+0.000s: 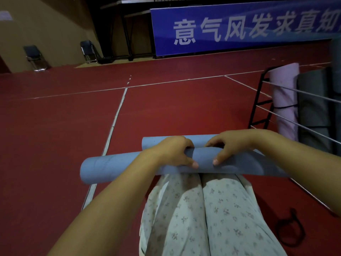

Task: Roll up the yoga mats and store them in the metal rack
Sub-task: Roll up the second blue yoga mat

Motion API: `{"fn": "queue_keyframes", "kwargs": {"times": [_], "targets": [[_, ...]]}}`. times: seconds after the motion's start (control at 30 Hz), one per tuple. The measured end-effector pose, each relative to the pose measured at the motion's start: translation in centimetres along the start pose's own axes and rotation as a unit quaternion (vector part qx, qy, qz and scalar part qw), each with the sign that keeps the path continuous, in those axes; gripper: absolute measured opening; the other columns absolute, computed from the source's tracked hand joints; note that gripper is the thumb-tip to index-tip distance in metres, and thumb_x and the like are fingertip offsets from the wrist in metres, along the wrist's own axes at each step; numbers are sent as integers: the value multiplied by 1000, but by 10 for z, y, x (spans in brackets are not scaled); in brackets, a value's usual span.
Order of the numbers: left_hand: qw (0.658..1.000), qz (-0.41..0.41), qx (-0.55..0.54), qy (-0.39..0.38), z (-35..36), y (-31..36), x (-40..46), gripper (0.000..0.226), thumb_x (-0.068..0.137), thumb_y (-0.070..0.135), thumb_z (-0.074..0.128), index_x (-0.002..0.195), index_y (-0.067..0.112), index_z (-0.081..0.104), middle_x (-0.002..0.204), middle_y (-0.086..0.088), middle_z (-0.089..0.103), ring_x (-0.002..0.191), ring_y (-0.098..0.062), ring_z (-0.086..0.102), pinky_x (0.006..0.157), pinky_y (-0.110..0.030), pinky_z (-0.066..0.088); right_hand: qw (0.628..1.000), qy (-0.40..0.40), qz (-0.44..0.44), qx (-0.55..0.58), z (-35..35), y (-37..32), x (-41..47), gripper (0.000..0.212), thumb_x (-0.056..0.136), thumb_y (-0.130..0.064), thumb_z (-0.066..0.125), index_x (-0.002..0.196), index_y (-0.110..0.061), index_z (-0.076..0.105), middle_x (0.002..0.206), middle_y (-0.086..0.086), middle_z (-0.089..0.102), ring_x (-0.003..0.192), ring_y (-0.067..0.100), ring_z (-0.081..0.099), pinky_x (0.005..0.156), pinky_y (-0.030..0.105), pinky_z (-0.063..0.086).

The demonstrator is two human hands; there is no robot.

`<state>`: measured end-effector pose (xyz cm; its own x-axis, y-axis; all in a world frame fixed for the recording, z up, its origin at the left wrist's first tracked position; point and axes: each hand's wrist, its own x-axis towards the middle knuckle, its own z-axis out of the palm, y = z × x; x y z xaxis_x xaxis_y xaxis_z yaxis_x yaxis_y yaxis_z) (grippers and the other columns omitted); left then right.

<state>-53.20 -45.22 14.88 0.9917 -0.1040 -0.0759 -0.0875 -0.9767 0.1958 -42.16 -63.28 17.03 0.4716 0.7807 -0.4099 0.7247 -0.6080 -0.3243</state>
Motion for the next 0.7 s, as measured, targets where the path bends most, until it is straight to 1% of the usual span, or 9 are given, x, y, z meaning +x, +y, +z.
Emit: {"fn": "queue_keyframes", "kwargs": {"times": [0.07,0.13,0.17,0.23,0.3,0.43,0.57,0.63,0.7], "targets": [[999,-6,-23,-23,-5,-4,5,60,76,51,72,123,16,58,117,-3,62,100,-22,57,88,-38,48,994,62,13,-92,2,-7,-6,72,77,-50,71,140,-33,41,136,-8,45,119,13,47,97,26,38],[999,-13,-30,-43,-10,-6,10,63,79,49,71,129,14,55,123,-3,60,103,-21,56,86,-32,45,978,119,6,-170,12,-17,-16,69,79,-48,70,138,-30,40,130,-3,44,107,15,47,89,29,41],[998,-12,-31,-55,-14,-7,13,62,79,48,70,129,13,55,122,-3,60,100,-20,55,84,-30,44,974,127,4,-189,20,-21,-21,68,78,-47,71,135,-27,40,127,0,43,104,16,47,86,31,43],[995,-16,-42,-91,-21,-7,21,56,80,47,70,123,14,60,113,0,62,93,-16,55,79,-27,43,971,138,13,-193,38,-25,-25,73,76,-48,72,134,-22,36,127,2,39,107,20,46,88,36,46],[989,-30,-64,-129,-28,-9,28,50,79,48,70,117,15,64,107,4,65,93,-15,60,80,-28,48,965,183,35,-183,53,-23,-22,79,73,-51,73,135,-23,33,129,1,37,114,23,44,92,42,43],[971,-67,-165,-162,-29,-18,37,48,79,42,73,119,18,62,111,3,65,98,-14,63,85,-28,53,954,250,47,-156,67,-14,-5,77,72,-49,73,134,-30,32,128,-2,39,119,23,41,95,45,35],[954,-99,-252,-130,-17,-27,34,58,77,38,75,127,24,48,113,3,61,100,-15,62,87,-29,52,960,247,23,-128,59,-2,6,71,70,-48,74,129,-30,39,121,-3,44,114,22,44,91,44,37],[965,-75,-240,-70,-10,-29,29,52,76,37,76,119,24,50,113,4,60,101,-11,60,84,-20,49,966,237,-5,-105,52,5,8,68,67,-49,76,124,-30,44,115,-3,49,108,20,48,89,42,41],[983,-39,-182,2,-5,-28,25,41,77,39,75,109,25,53,111,5,57,101,-11,57,82,-19,44,968,233,-32,-83,47,10,11,66,64,-50,78,120,-30,49,109,-5,53,100,17,52,84,38,44]]}}
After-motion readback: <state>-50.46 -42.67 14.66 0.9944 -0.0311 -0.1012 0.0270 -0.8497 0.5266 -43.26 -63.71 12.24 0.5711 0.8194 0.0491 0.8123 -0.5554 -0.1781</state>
